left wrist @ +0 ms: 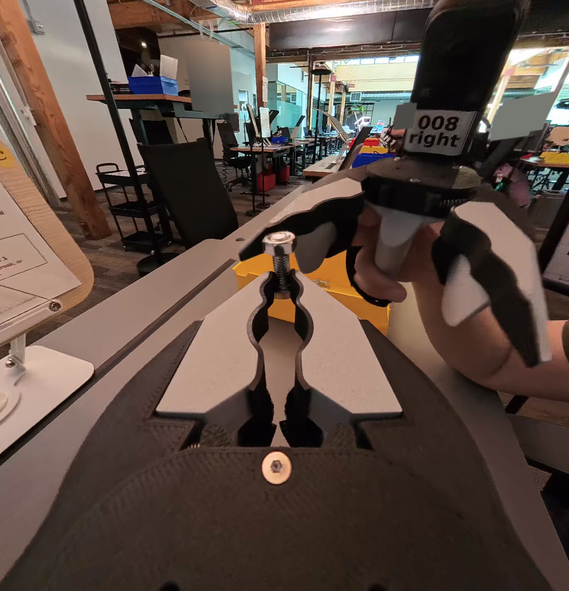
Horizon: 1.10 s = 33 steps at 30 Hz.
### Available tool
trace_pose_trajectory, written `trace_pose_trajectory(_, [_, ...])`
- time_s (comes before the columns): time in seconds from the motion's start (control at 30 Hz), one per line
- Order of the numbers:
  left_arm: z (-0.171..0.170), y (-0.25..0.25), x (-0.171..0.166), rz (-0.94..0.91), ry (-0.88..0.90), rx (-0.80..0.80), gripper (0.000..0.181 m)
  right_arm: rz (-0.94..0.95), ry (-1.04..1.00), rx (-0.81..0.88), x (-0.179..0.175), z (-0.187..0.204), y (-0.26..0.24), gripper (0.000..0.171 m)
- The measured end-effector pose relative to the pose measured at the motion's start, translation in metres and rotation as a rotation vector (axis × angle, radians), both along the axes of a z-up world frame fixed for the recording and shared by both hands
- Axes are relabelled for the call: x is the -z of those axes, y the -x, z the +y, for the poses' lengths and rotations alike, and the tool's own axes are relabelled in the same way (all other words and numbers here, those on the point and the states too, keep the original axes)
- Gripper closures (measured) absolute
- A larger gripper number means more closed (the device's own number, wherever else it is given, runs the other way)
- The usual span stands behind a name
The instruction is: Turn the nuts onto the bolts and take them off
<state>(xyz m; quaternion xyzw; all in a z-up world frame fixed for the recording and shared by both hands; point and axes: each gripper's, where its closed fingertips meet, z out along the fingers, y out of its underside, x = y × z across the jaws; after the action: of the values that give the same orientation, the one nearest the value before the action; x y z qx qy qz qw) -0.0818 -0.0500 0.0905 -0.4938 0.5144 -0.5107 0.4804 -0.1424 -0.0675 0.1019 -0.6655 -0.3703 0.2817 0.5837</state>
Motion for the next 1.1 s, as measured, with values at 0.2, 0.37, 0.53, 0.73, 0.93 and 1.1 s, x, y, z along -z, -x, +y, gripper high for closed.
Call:
trace_pose_trajectory(0.2, [0.02,0.015,-0.011,-0.027,0.021,-0.08,0.175,-0.012,-0.02,-0.079,-0.016,-0.033,-0.001,0.063])
trace_pose_trajectory(0.37, [0.0,0.006,-0.008,-0.005,0.02,-0.004,0.174,-0.013,-0.056,0.07,-0.012,-0.003,-0.014,0.051])
trace_pose_trajectory(0.53, [-0.005,0.003,-0.007,-0.001,0.015,0.001,0.174,-0.04,-0.005,-0.003,-0.001,-0.01,0.001,0.045])
trace_pose_trajectory(0.73, [0.006,0.012,-0.014,-0.017,0.042,-0.031,0.174,0.022,-0.007,-0.022,-0.022,-0.03,-0.01,0.07])
trace_pose_trajectory(0.93, [-0.013,0.001,-0.007,0.02,0.009,0.009,0.174,-0.02,-0.017,0.022,-0.005,-0.006,-0.004,0.059])
trace_pose_trajectory(1.1, [0.01,0.013,-0.015,-0.035,0.062,-0.047,0.174,-0.112,-0.047,-0.028,-0.006,-0.028,-0.006,0.079])
